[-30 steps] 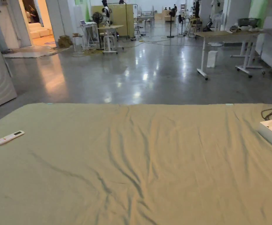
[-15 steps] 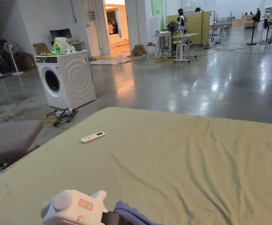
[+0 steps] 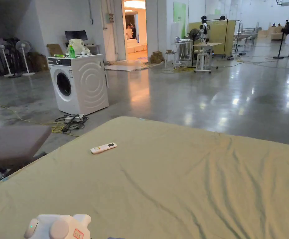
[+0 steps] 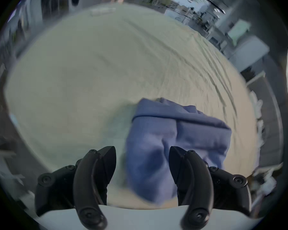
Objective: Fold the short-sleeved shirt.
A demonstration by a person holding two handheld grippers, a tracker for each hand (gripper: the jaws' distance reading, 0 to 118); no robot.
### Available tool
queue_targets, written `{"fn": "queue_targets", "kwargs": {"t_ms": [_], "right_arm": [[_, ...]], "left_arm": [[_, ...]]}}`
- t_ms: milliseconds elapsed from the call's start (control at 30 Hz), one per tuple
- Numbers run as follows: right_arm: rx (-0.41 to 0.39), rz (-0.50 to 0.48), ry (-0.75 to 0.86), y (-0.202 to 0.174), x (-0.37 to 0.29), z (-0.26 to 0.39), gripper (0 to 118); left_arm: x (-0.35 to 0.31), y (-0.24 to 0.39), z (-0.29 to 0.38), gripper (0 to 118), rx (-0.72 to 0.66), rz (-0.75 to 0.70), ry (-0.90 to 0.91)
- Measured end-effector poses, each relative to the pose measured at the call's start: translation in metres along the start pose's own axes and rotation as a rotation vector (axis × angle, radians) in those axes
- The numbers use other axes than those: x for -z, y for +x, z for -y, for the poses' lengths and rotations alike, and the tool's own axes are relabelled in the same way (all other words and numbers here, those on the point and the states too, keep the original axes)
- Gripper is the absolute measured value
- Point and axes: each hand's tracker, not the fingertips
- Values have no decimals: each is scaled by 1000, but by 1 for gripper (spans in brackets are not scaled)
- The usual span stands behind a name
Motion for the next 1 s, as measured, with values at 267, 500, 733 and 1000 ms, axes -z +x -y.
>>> {"fn": "queue_targets", "kwargs": {"t_ms": [267,500,733,1000], "right_arm": [[-351,92,374,-33,-93,-32,0],[-568,169,764,-74,-171,-58,0],[-599,144,808,-94,-198,-42,0],[-605,171,801,-91,-203,-37,0]], "left_arm": [[-193,131,61,71,227,191,686],[-264,258,127,71,241,159,1066],[-274,296,172,64,274,165,1213],[-257,298,188,1,281,146,1125]]}}
